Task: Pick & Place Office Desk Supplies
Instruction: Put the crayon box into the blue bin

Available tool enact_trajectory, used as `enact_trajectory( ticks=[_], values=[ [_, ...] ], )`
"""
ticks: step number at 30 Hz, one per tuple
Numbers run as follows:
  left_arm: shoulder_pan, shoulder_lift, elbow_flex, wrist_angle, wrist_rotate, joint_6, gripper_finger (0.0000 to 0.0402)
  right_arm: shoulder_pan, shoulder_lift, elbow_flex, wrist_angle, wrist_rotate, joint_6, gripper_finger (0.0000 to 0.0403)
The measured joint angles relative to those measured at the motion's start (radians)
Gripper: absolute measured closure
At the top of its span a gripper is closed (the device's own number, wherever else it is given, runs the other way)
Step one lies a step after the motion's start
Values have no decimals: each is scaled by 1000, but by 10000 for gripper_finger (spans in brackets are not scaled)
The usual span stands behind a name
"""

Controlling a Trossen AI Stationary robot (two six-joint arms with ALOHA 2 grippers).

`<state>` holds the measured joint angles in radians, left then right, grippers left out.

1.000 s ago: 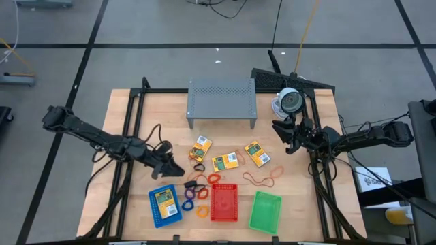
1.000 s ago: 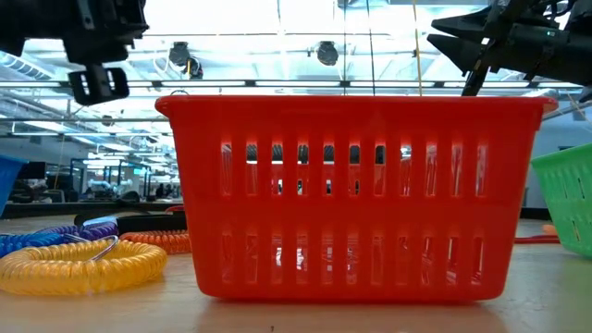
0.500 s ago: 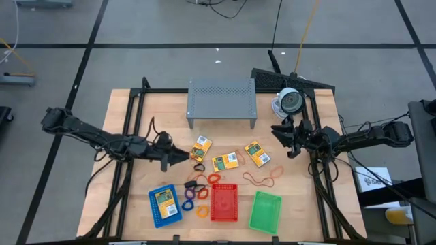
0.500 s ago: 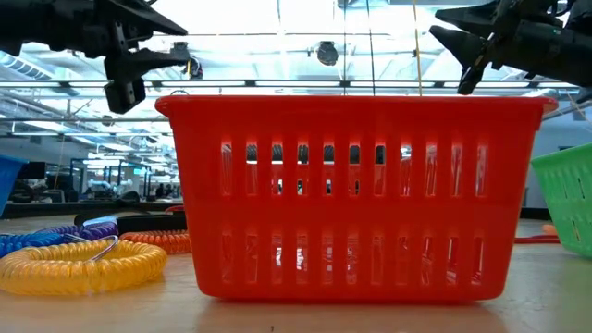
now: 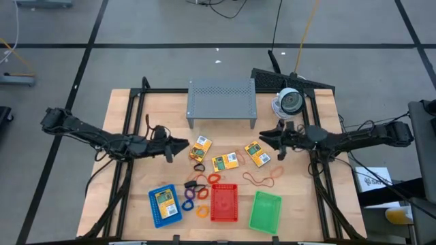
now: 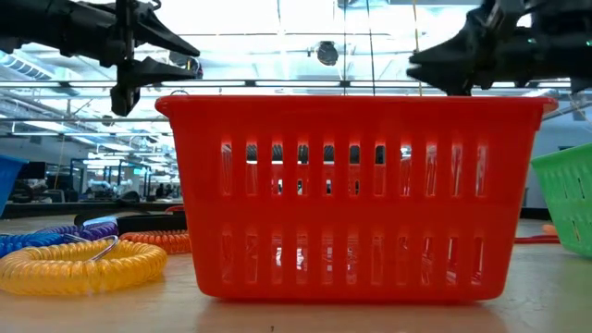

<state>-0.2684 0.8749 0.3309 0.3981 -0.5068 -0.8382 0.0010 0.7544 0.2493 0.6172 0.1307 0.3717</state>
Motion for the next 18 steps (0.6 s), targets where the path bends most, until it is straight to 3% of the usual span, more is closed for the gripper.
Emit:
enact_trajectory(
  ticks=[6,12,18],
  values=[
    [0,0,0,-5,-50,6,259,0,3,152,-311,-1,-95,310],
    [0,0,0,-4,-63,36,259,0,48,271,-486,-2,-185,310],
    [0,0,0,-3,49,271,259,0,150,405,-725,-5,-326,310]
  ],
)
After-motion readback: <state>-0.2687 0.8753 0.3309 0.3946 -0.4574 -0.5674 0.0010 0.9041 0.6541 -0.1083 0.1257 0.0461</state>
